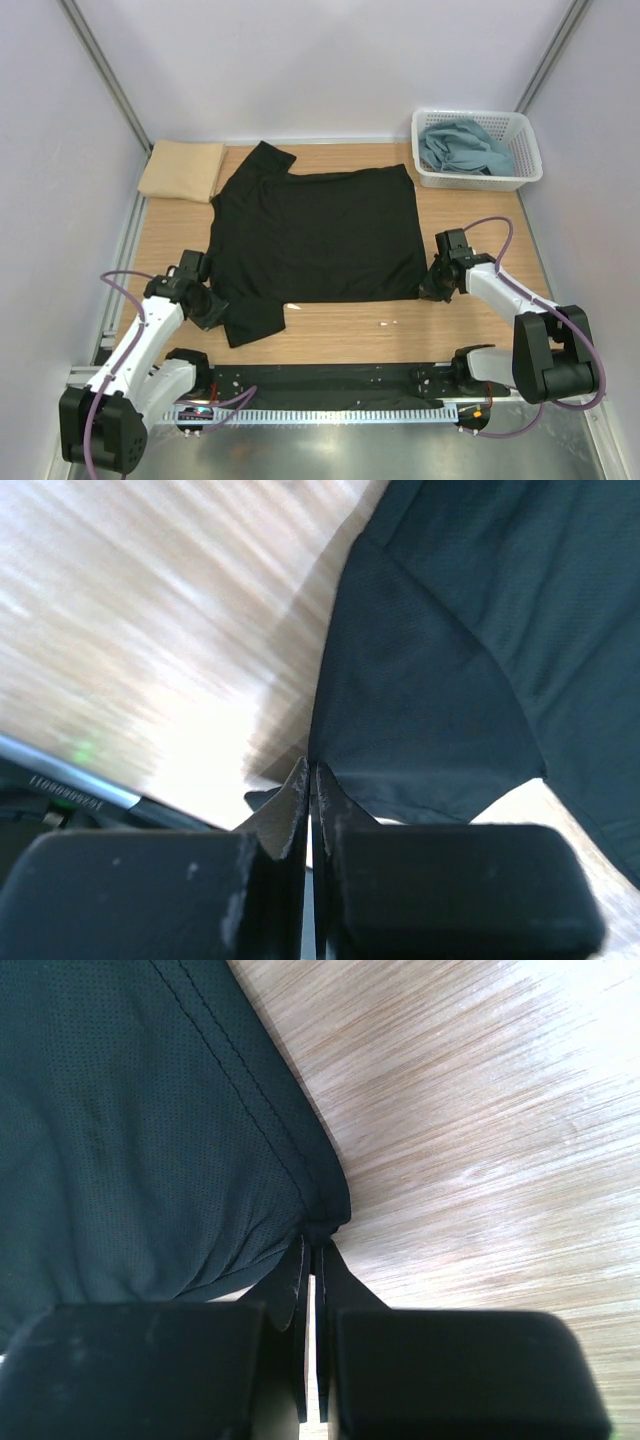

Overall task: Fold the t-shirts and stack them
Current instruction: Fold the tshirt

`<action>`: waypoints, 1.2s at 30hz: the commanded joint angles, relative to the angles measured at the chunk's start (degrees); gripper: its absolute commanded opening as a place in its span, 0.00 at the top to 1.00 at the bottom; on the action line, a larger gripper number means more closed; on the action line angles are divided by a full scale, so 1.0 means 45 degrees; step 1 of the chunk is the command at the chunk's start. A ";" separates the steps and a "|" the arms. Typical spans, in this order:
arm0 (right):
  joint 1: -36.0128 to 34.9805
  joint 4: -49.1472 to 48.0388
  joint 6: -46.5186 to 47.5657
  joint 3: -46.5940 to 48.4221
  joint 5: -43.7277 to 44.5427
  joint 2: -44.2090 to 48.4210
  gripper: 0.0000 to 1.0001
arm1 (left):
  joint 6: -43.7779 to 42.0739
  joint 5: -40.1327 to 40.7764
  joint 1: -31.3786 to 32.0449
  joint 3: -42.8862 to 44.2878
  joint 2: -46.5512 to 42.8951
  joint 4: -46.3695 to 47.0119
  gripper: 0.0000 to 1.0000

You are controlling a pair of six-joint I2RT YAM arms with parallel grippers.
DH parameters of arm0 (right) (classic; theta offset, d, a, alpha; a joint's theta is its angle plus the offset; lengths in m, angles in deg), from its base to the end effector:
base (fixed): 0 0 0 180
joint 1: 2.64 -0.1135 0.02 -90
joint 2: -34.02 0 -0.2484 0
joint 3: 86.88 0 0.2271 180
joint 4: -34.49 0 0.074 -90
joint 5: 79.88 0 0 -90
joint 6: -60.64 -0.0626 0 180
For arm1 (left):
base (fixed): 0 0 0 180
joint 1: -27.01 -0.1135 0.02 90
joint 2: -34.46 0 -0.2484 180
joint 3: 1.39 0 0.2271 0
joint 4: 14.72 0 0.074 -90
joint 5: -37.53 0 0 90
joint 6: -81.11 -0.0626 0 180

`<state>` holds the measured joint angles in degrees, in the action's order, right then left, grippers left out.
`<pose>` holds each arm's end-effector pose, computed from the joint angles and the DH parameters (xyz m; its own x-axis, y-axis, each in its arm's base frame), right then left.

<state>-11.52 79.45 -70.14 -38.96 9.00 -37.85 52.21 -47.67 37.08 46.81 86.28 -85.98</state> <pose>0.1968 0.0320 0.1299 -0.8034 0.5354 -0.2606 0.4800 0.8413 0.2488 0.1276 -0.0173 0.1628 -0.5931 -0.7807 -0.1968 -0.7583 0.6238 -0.1893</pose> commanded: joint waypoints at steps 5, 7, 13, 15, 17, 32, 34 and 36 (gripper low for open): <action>0.0021 0.2063 -0.0158 -0.0447 0.0426 0.1029 0.99 | 0.0192 0.0458 -0.0379 0.0993 -0.1082 -0.1630 1.00; 0.0021 0.2296 -0.0158 -0.0351 0.0426 0.1070 0.99 | 0.0134 0.0302 -0.0537 0.1090 -0.1104 -0.1651 1.00; 0.0002 0.2337 0.0095 0.0214 -0.0199 0.0778 0.99 | -0.0705 0.0360 -0.0635 0.2261 0.0376 -0.1280 1.00; 0.0002 0.2434 0.0329 0.0605 -0.0297 0.0487 0.99 | -0.0979 0.0340 -0.0635 0.2864 0.0828 -0.0930 1.00; 0.0002 0.2746 0.0718 0.1366 -0.0200 0.0290 0.99 | -0.1604 0.0340 -0.0635 0.3605 0.1609 -0.0694 1.00; 0.0041 0.3059 0.2244 0.5430 -0.0239 -0.2464 0.99 | -0.3967 0.0107 -0.0635 0.7457 0.5592 0.0517 1.00; 0.0041 0.3079 0.2381 0.5957 -0.0199 -0.2931 0.99 | -0.4046 0.0008 -0.0635 0.7846 0.5906 0.0654 1.00; 0.0099 0.3118 0.2459 0.6463 -0.0199 -0.3225 0.99 | -0.4163 -0.0011 -0.0635 0.8140 0.6258 0.0732 1.00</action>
<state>-11.50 93.57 -60.98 -14.72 7.84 -51.25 35.86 -47.56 34.48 79.99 113.53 -85.17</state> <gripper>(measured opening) 0.039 0.003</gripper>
